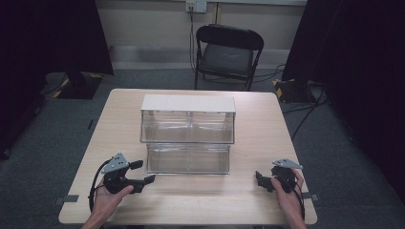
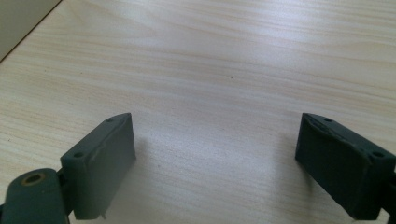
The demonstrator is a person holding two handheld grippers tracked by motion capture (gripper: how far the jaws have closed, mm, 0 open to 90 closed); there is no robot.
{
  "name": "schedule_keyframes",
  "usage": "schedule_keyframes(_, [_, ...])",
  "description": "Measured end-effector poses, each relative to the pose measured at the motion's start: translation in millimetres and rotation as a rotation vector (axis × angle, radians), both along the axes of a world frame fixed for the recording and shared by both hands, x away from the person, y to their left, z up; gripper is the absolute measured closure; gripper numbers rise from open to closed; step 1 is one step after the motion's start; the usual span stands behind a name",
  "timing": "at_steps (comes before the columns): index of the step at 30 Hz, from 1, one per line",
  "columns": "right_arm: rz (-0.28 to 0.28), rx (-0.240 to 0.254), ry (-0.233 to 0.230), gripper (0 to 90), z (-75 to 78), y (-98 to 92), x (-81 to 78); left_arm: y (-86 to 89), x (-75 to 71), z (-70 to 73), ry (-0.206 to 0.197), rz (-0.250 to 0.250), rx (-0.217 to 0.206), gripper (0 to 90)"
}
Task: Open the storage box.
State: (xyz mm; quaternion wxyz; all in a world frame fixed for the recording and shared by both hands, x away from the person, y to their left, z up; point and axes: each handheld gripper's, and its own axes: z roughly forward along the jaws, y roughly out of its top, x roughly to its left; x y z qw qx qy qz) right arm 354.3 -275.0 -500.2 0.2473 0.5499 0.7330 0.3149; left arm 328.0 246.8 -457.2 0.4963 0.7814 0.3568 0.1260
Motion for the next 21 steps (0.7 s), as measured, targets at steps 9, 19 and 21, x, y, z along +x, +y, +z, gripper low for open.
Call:
schedule_keyframes(9, [-0.004, 0.002, 0.004, 10.1, 0.0, 0.9, 0.5, -0.8, 0.1, 1.5, -0.014, 0.005, -0.006, 22.7])
schedule_keyframes(19, [-0.004, 0.002, 0.004, 10.1, 0.1, 0.9, 0.5, 1.3, 0.7, 3.3, -0.017, 0.012, -0.028, 22.3])
schedule_keyframes(21, [-0.004, 0.002, 0.004, 10.2, 0.1, 0.9, 0.4, 0.7, 1.2, 3.2, -0.021, 0.012, -0.032, 21.4])
